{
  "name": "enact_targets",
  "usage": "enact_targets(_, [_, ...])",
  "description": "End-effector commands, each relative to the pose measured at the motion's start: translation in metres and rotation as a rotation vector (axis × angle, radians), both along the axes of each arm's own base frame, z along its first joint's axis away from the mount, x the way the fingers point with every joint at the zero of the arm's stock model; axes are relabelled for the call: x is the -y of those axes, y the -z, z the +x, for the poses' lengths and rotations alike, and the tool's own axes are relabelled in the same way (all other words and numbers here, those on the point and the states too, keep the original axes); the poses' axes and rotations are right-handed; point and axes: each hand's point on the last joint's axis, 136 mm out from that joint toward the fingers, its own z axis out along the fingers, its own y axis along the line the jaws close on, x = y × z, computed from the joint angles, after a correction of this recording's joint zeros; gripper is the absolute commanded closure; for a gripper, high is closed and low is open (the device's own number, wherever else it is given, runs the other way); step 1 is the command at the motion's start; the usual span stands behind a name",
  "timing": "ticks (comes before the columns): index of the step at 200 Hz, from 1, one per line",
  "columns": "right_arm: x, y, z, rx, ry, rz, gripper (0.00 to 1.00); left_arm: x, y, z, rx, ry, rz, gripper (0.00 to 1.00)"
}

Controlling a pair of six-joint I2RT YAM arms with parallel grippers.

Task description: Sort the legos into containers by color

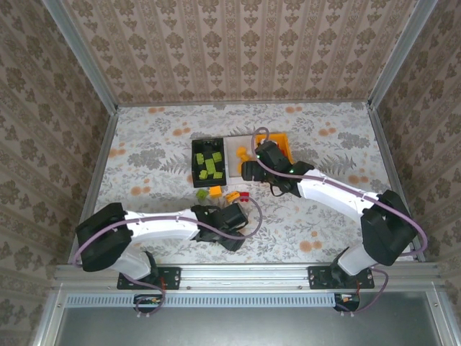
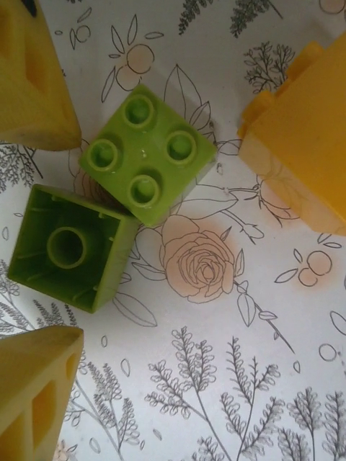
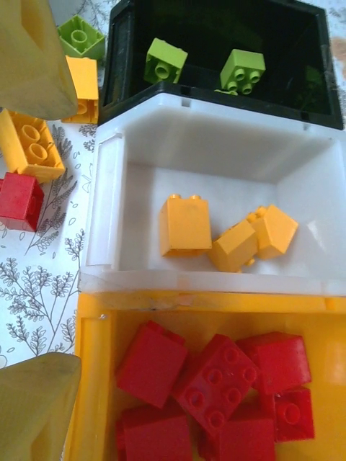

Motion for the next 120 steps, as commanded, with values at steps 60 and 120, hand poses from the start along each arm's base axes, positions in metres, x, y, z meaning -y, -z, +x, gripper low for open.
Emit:
enact_targets(60, [0.020, -0.015, 0.005, 0.048, 0.062, 0.041, 0.14, 0.006, 0.005, 0.003, 0.061, 0.061, 0.064, 0.48])
enact_targets(120, [0.025, -0.015, 0.008, 0.045, 0.081, 0.047, 0.14, 0.001, 0.005, -0.001, 0.079, 0.081, 0.101, 0.59])
